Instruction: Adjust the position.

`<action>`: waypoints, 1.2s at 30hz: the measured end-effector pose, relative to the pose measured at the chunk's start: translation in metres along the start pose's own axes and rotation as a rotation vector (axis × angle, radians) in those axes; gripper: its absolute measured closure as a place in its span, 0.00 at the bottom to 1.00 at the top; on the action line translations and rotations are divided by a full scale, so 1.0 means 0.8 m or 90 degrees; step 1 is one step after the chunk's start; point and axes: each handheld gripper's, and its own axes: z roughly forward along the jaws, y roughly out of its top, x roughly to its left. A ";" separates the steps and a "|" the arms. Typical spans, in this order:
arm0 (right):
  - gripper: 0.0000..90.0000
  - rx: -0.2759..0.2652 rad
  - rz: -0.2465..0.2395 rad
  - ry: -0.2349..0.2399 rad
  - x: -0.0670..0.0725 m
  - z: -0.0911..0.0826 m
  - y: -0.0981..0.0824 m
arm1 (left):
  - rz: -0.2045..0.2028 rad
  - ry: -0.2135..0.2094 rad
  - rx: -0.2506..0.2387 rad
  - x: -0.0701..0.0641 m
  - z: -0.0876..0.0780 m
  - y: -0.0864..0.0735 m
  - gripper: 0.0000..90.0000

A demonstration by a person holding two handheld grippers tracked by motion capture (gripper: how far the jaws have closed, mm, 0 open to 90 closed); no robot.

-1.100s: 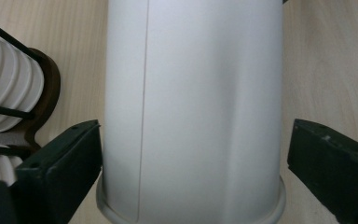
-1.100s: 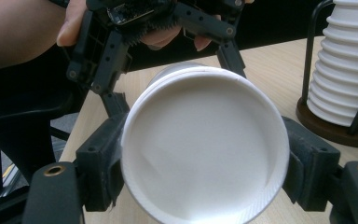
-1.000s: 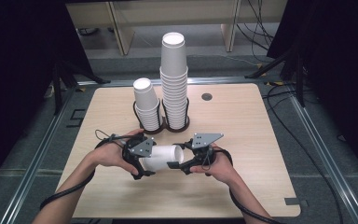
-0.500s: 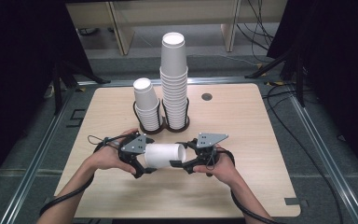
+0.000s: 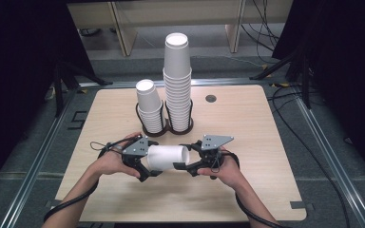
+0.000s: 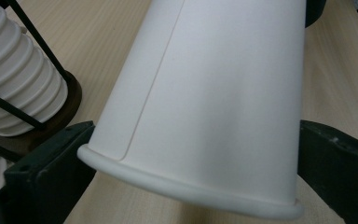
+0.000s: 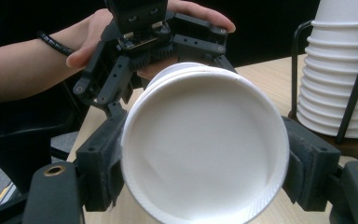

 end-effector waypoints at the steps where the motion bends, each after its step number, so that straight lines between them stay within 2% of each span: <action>1: 0.30 0.000 0.000 0.000 0.000 0.000 0.000 | 0.004 0.002 -0.001 0.001 0.000 -0.001 0.00; 4: 0.30 0.002 0.010 0.004 0.001 0.000 0.000 | -0.002 0.002 -0.008 0.001 0.000 -0.001 0.00; 5: 0.30 0.001 0.010 0.005 0.001 0.000 0.000 | -0.004 -0.005 -0.009 0.002 0.000 -0.002 0.00; 9: 0.30 -0.008 -0.001 0.007 -0.001 0.001 0.000 | 0.002 0.001 -0.011 0.002 -0.002 -0.002 0.04; 10: 0.30 -0.004 0.011 0.008 0.001 0.001 0.000 | 0.003 -0.001 -0.011 0.003 -0.002 -0.002 0.04; 12: 0.30 -0.006 0.006 0.008 0.000 0.001 0.000 | -0.006 -0.007 -0.018 0.003 -0.002 -0.002 0.05; 15: 0.30 0.002 0.008 0.013 0.000 0.000 0.001 | -0.005 -0.001 -0.015 0.003 -0.003 -0.002 0.05; 19: 0.30 -0.009 0.011 0.022 -0.001 0.003 0.000 | 0.000 -0.003 -0.011 0.004 -0.003 -0.001 0.05; 20: 0.30 -0.005 -0.002 0.009 -0.001 0.001 0.001 | 0.002 0.000 -0.008 0.003 -0.004 -0.001 0.06; 22: 0.30 -0.015 -0.004 0.016 -0.002 0.002 0.001 | 0.010 0.003 -0.006 0.003 -0.004 0.000 0.07; 26: 0.29 -0.002 -0.002 0.010 -0.002 -0.001 0.001 | 0.008 -0.003 -0.011 0.002 -0.004 0.000 0.08; 28: 0.29 -0.007 -0.002 0.013 -0.002 0.000 0.001 | 0.019 -0.005 -0.009 0.004 -0.004 0.000 0.09; 29: 0.29 -0.016 -0.002 0.008 -0.002 0.001 0.001 | 0.014 -0.005 -0.014 0.003 -0.004 0.000 0.09; 31: 0.29 -0.003 0.015 0.019 -0.002 0.000 0.000 | 0.024 -0.003 -0.005 0.004 -0.007 0.000 0.09; 33: 0.29 -0.006 0.006 0.019 -0.004 0.001 0.000 | 0.023 -0.001 -0.007 0.003 -0.007 0.000 0.10; 35: 0.28 -0.010 0.011 0.027 -0.004 0.003 -0.001 | 0.030 -0.003 0.002 0.004 -0.010 0.000 0.10; 36: 0.28 -0.002 0.024 0.032 -0.003 0.003 -0.001 | 0.033 -0.003 0.004 0.004 -0.010 0.000 0.10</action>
